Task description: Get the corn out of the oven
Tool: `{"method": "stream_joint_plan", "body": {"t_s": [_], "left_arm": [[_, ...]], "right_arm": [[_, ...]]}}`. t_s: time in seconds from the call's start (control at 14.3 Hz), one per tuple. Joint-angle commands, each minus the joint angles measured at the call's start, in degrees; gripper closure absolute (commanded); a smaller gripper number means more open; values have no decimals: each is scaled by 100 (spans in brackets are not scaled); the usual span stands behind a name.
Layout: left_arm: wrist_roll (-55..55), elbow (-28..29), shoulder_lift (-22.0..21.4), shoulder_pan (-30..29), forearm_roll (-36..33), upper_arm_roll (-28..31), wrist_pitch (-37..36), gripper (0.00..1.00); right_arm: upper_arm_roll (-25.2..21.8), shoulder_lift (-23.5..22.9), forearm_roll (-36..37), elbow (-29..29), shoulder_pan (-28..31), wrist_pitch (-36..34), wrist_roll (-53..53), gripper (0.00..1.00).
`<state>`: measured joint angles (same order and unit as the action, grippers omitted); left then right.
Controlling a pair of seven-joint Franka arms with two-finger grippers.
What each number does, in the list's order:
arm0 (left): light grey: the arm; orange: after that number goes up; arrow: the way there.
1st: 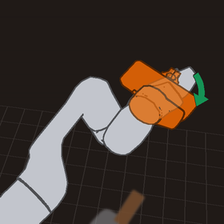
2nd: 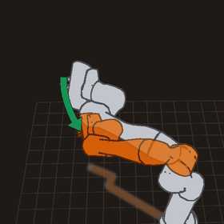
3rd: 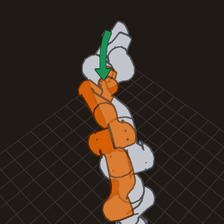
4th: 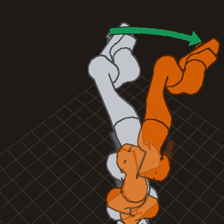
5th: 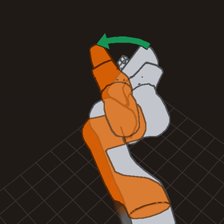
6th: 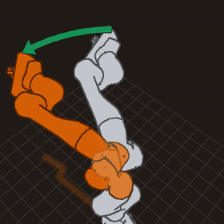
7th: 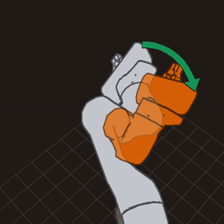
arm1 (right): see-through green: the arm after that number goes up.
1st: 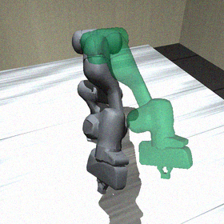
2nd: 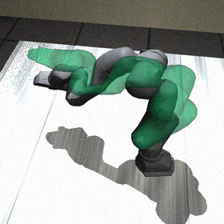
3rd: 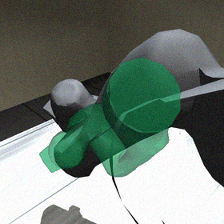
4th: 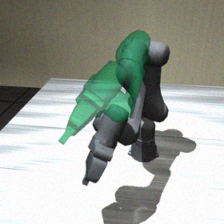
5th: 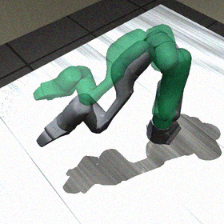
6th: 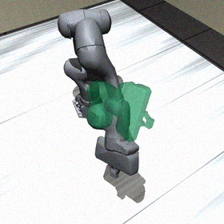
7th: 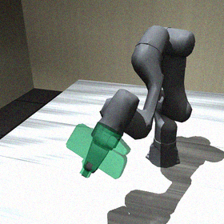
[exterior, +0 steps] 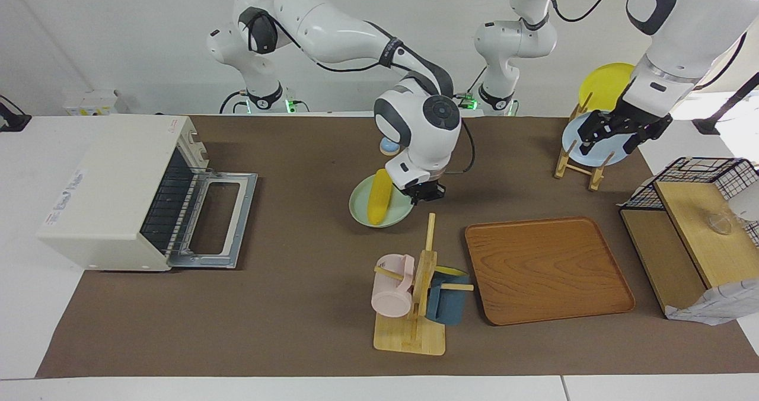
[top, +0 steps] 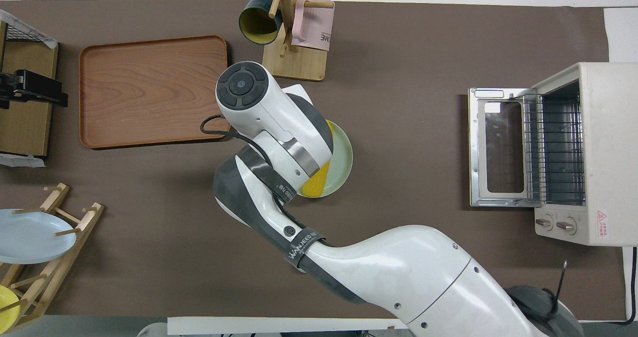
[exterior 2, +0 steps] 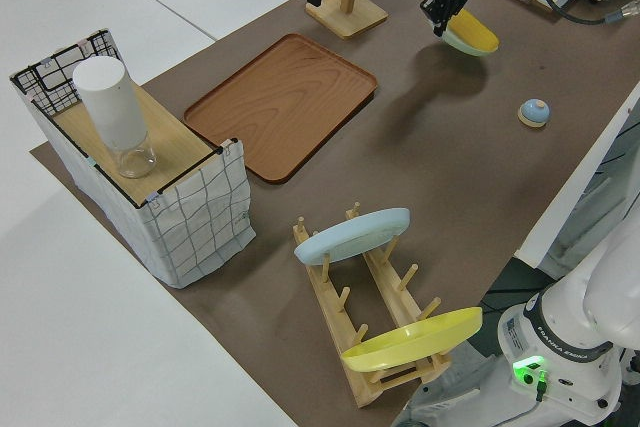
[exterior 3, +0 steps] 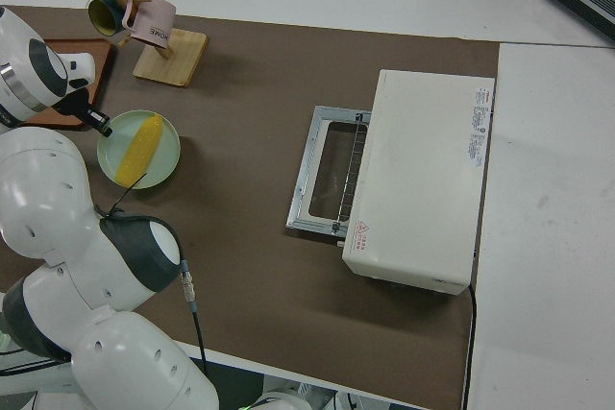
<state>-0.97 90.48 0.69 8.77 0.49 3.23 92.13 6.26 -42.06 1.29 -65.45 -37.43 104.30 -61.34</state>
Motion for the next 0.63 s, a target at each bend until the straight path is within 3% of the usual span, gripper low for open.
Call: {"method": "stream_joint_plan", "body": {"t_s": [0.0,0.21,0.42,0.56], "left_arm": [[36,49,-87,-24,13,-7,-63,0],[36,49,-87,-24,13,-7,-63,0],[10,57,-96,-24,13,-7,-107,0],[-262,380,-253,45,13,-16,-12,0]], "right_arm": [[60,-74,-68,-290,113,597,-45,88],[60,-39,-112,-390,139,1257,-202,56],[69,389,-68,-55,514,718,-20,58],[51,1074,-50,-701,1042,75,1355,67]]}}
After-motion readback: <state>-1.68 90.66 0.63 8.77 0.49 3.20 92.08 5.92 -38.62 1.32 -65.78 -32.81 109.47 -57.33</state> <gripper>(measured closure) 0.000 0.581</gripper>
